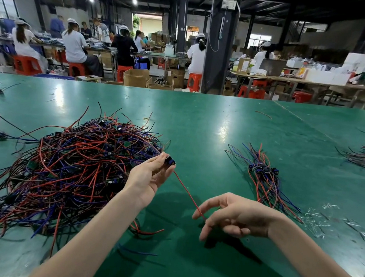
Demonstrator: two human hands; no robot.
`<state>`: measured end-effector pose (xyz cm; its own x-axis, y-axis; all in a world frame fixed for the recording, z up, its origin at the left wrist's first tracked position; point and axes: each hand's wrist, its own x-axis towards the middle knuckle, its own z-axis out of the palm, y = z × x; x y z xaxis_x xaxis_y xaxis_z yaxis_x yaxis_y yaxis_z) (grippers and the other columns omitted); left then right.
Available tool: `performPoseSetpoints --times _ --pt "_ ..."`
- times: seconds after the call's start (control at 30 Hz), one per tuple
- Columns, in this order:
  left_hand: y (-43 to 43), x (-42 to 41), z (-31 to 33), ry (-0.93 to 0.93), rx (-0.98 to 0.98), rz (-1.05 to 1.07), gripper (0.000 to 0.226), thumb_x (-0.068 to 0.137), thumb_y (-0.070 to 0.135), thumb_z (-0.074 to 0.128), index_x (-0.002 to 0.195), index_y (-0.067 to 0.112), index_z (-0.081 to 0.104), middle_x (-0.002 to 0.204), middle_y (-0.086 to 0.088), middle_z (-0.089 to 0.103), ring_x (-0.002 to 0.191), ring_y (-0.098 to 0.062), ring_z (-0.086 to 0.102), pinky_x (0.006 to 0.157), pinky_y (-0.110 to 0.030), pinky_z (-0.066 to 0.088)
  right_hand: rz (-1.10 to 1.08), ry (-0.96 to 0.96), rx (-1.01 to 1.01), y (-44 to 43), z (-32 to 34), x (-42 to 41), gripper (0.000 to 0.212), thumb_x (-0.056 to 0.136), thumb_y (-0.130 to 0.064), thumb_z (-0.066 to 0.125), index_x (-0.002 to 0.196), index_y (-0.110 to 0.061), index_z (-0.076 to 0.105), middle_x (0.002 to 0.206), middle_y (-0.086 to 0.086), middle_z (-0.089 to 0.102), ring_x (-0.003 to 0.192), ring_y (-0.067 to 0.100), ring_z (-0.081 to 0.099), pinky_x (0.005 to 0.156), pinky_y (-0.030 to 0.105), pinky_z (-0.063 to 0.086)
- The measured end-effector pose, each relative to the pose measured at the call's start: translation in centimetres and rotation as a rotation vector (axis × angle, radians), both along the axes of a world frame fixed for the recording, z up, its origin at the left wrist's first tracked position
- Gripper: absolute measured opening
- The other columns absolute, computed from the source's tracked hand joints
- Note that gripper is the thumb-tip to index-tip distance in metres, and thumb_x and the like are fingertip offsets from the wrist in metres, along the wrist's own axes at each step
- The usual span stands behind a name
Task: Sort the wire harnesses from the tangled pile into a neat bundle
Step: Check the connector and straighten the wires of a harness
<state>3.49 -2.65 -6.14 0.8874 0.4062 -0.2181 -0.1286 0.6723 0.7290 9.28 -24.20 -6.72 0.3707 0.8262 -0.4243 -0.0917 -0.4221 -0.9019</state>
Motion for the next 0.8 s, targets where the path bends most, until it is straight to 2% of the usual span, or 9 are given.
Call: performPoseSetpoints --times 0.1,0.2,0.27,0.37,0.53,0.63,0.8 --pt "-0.2 -0.1 0.1 0.0 -0.057 -0.043 0.009 0.09 0.004 0.057 0.087 -0.001 0.064 0.065 -0.009 0.07 0.055 -0.017 0.069 0.047 -0.017 0.053 0.042 0.008 0.014 -0.4 0.2 0.7 0.024 0.087 -0.014 0.058 0.11 -0.006 0.061 0.099 0.025 0.07 0.03 0.004 0.034 0.026 0.014 0.019" --pt "-0.6 -0.1 0.3 0.023 -0.086 -0.095 0.011 0.09 0.007 0.057 0.083 0.0 0.064 0.065 -0.009 0.07 0.053 -0.016 0.068 0.046 -0.017 0.053 0.014 -0.011 0.027 -0.6 0.3 1.2 0.038 0.08 -0.035 0.066 0.109 -0.009 0.065 0.1 0.023 0.07 0.032 0.004 0.035 0.032 0.017 0.012" --pt "-0.8 -0.2 0.4 0.042 -0.098 -0.124 0.013 0.09 0.008 0.058 0.081 0.001 0.064 0.065 -0.009 0.07 0.052 -0.015 0.068 0.045 -0.016 0.052 -0.021 -0.034 0.041 -0.6 0.5 1.2 0.045 0.079 -0.042 0.067 0.11 -0.009 0.065 0.104 0.021 0.07 0.031 0.002 0.033 0.034 0.016 0.015" --pt "-1.1 -0.3 0.5 0.071 -0.102 -0.165 0.015 0.089 0.01 0.06 0.078 0.001 0.065 0.065 -0.01 0.07 0.051 -0.015 0.068 0.045 -0.016 0.052 -0.157 -0.084 0.11 0.0 0.4 0.8 0.044 0.077 -0.038 0.065 0.105 -0.004 0.067 0.1 0.016 0.071 0.033 0.003 0.037 0.028 0.011 0.023" --pt "-2.2 -0.4 -0.3 0.122 -0.063 -0.245 0.016 0.088 0.01 0.062 0.076 0.0 0.066 0.066 -0.011 0.069 0.053 -0.015 0.068 0.045 -0.017 0.053 -0.372 -0.138 0.248 1.7 -0.4 -0.3 0.028 0.079 -0.024 0.068 0.093 0.0 0.068 0.078 0.007 0.067 0.035 0.006 0.04 0.029 0.013 0.024" --pt "-3.0 -0.5 -0.9 0.18 0.004 -0.303 0.014 0.086 0.011 0.064 0.076 0.002 0.069 0.066 -0.009 0.07 0.052 -0.014 0.067 0.045 -0.017 0.053 -0.418 -0.161 0.285 2.3 -0.8 -0.8 0.013 0.085 -0.016 0.066 0.085 -0.003 0.067 0.072 0.005 0.065 0.034 0.007 0.041 0.028 0.014 0.024" --pt "-3.6 -0.3 -1.3 0.199 0.118 -0.34 0.01 0.085 0.015 0.064 0.078 0.01 0.069 0.066 -0.001 0.07 0.044 -0.003 0.059 0.04 -0.01 0.045 -0.48 -0.182 0.314 2.6 -1.0 -1.2 0.009 0.085 -0.01 0.066 0.08 -0.002 0.065 0.066 0.006 0.064 0.032 0.007 0.039 0.028 0.014 0.023"
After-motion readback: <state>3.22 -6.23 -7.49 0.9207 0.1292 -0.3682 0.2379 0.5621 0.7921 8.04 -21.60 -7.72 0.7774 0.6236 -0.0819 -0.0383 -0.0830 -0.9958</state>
